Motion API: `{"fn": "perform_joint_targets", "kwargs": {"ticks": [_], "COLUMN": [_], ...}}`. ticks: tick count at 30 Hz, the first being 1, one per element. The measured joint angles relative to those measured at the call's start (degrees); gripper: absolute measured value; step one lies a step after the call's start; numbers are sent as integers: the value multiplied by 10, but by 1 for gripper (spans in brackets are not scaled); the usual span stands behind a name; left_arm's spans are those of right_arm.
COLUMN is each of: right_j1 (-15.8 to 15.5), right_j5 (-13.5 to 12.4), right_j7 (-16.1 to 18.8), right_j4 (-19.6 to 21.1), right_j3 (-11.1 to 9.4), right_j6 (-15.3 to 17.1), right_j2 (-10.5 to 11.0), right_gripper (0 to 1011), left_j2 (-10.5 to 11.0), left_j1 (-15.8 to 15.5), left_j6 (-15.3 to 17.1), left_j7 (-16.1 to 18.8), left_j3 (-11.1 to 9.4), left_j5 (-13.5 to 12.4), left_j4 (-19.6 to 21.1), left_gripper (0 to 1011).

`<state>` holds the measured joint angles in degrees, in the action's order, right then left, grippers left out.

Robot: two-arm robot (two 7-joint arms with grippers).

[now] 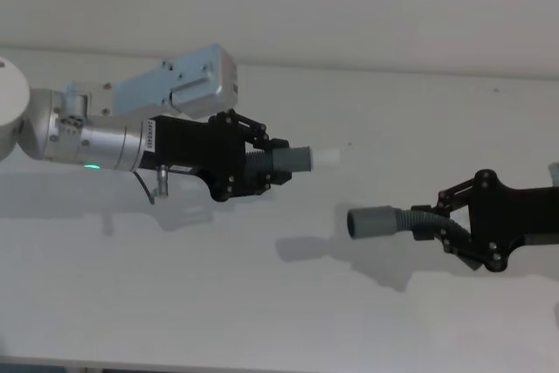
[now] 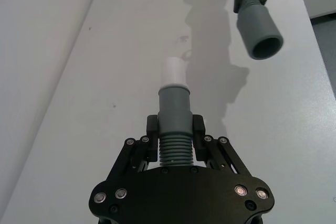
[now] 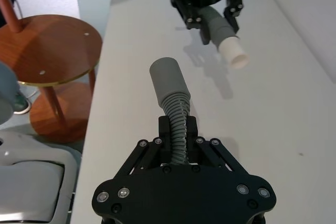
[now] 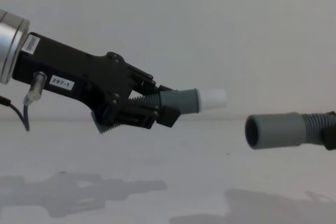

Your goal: Use both hands to pick up one end of the pipe from the table, align the ends, and insert them.

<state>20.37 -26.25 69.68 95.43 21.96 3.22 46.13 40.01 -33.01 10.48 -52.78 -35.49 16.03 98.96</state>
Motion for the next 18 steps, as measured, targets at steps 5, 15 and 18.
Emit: {"fn": "perform_joint_targets", "kwargs": {"ticks": [5, 15, 18], "right_j1": [-3, -5, -5], "right_j5": [4, 9, 11], "right_j7": [-19, -53, -63], "right_j4": [6, 15, 16], "right_j3": [-2, -3, -3], "right_j6": [8, 27, 35], "right_j2": [1, 1, 1], "right_gripper": [162, 162, 162], "left_j2": [1, 2, 2], "left_j1": [-1, -4, -5], "left_j6": [0, 0, 0], "left_j7": [1, 4, 5], "left_j3": [-3, -10, -12], "left_j5": [1, 2, 3], "left_j4": [0, -2, -3], "left_gripper": [371, 371, 371]}}
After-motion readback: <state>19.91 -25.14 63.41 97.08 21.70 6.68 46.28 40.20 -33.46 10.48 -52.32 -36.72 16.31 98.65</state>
